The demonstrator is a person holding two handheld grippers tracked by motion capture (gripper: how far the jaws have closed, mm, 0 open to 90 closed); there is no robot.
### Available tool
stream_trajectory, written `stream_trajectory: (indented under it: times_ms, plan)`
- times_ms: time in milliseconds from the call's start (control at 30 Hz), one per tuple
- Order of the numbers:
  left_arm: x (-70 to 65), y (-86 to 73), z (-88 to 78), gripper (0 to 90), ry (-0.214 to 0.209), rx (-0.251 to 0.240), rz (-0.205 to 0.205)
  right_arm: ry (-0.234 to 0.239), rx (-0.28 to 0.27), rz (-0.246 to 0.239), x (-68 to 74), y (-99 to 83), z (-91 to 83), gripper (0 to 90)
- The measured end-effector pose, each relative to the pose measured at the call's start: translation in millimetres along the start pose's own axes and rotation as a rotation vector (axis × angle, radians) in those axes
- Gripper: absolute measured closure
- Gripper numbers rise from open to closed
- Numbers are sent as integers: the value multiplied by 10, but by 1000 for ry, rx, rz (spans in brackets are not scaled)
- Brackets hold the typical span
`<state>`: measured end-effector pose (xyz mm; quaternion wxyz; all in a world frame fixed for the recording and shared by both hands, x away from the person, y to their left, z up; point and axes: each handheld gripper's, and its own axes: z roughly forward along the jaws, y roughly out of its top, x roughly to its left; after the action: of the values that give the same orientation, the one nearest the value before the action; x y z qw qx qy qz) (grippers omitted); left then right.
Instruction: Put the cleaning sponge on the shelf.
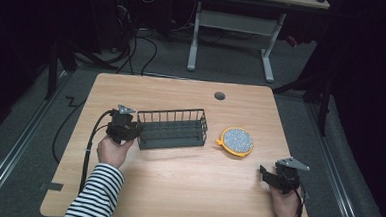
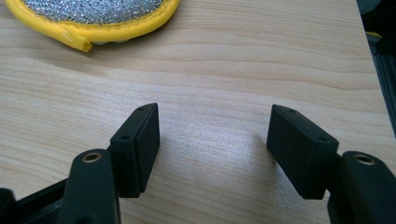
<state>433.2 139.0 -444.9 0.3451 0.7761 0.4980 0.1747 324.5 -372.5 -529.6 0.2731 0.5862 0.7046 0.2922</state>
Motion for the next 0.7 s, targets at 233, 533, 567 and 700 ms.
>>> stream_trajectory:
  times_ms: [233,533,567,700]
  plan:
    - [-73,-28,-27,687,-10,0,15,2,3,11,3,-1,-2,348]
    - [-211,-58,-97,689,-21,9,62,3,4,14,2,-2,-3,348]
    - [-223,-60,-104,691,-24,11,66,4,4,14,1,-2,-3,348]
    - [-283,-78,-123,696,-25,7,86,4,7,16,0,-1,-3,348]
